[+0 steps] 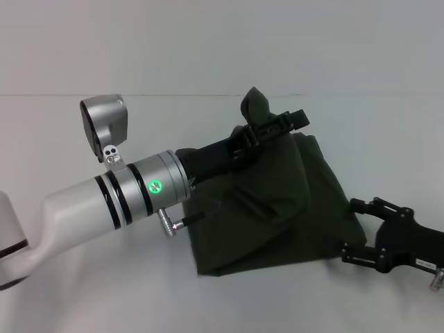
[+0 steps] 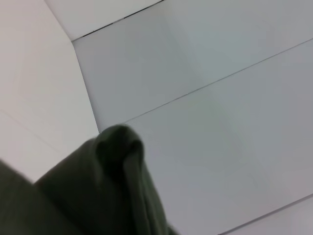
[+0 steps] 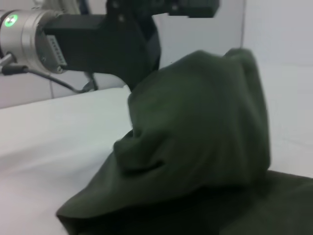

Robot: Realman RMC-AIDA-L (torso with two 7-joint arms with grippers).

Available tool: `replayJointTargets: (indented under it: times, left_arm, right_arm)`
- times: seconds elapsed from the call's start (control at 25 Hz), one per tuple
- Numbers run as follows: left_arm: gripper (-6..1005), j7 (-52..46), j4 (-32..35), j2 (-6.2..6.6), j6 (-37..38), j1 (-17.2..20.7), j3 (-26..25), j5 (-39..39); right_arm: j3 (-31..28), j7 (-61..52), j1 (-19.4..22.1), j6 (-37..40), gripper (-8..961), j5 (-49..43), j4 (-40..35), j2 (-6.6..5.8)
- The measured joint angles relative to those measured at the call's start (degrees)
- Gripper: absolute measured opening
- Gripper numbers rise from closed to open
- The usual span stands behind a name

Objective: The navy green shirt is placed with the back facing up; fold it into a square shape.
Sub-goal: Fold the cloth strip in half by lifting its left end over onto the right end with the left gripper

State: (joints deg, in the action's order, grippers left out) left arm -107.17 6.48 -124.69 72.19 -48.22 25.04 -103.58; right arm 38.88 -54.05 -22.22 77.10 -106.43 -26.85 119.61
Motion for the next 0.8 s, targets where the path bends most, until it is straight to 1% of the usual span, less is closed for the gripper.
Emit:
replayJointTargets:
  times: [0.12,0.24,0.44,0.56,0.64,0.8]
  left_arm:
    - [679,0.11,0.0,-0.01,-0.05,0.02,0.01,0.31]
    - [877,0.12,0.11,-0.01,0.22,0.06,0.26,0.32]
    - [877,-0.09,1.09,0.31,0.91,0.07,0.2,0.32]
    - [878,-0.56,3.38,0.5,3.3,0.58,0.12,0.32]
    - [878,-0.59,5.15,0.62,5.45,1.12,0.26,0.31]
    - [878,0.07,11.22,0.71,12.27,3.75,1.1,-0.02]
  right_arm:
    - [-1.52,-0.01,1.46,1.21,904,-0.1,-1.06,-0.08]
    - [-1.83,-0.04,2.05,1.44,904,-0.25,-1.27,-0.1]
    - [-2.14,-0.08,2.71,1.5,905,-0.35,-1.28,-0.08]
    - [-3.61,-0.1,3.49,1.92,905,-0.36,-1.34,-0.1]
    - [-5.03,-0.28,3.99,2.67,905,-0.36,-1.37,-0.32]
    - [-7.47,-4.19,4.63,5.03,905,-0.39,-1.88,-1.02]
